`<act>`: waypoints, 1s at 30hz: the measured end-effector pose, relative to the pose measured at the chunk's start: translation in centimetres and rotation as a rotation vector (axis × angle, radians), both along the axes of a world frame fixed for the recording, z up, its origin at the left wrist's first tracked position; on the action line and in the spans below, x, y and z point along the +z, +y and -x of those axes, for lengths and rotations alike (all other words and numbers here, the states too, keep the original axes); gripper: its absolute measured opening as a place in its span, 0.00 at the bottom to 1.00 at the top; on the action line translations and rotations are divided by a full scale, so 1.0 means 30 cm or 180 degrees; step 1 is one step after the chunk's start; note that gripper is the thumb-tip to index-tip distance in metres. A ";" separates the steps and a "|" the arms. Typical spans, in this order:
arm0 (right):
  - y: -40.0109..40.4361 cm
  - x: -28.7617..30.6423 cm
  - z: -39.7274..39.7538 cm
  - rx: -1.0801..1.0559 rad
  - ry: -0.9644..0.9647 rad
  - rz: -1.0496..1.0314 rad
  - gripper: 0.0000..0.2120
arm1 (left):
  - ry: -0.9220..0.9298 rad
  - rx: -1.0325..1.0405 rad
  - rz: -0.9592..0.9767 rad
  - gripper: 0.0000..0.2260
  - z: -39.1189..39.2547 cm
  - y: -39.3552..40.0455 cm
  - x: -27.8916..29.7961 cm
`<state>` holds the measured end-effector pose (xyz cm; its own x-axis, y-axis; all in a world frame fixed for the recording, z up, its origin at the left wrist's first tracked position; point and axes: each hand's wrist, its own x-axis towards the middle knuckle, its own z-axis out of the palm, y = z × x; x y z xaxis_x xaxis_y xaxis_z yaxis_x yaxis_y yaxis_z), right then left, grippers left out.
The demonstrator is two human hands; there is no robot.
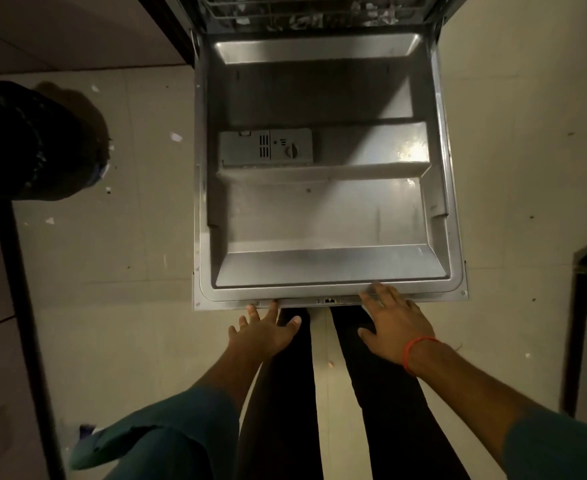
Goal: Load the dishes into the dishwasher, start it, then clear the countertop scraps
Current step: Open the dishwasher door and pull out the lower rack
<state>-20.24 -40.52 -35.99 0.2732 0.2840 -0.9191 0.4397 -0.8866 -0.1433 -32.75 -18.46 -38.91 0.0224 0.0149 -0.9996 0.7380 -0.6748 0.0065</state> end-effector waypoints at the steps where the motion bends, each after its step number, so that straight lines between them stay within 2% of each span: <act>1: 0.013 -0.031 0.004 -0.0019 0.0032 0.0016 0.38 | 0.0019 -0.0001 -0.0014 0.38 0.009 0.000 -0.028; 7: 0.082 -0.220 0.030 0.0045 0.0155 0.0193 0.42 | 0.0019 0.0024 -0.0037 0.35 0.046 -0.008 -0.175; 12: 0.094 -0.318 0.011 0.0275 0.0264 0.0277 0.40 | 0.0042 0.0036 -0.0060 0.34 0.065 -0.026 -0.302; 24: 0.069 -0.399 0.001 0.0443 0.0258 0.0115 0.36 | -0.0073 0.0020 -0.0133 0.34 0.087 -0.030 -0.584; 30: 0.072 -0.407 -0.008 0.0320 0.0268 0.0103 0.36 | -0.0030 0.0027 -0.0046 0.33 0.071 -0.018 -0.605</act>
<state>-19.99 -38.36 -48.20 0.1663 0.2757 -0.9467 0.5142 -0.8435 -0.1553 -34.87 -19.01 -57.07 0.0316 0.0297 -0.9991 0.7436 -0.6686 0.0036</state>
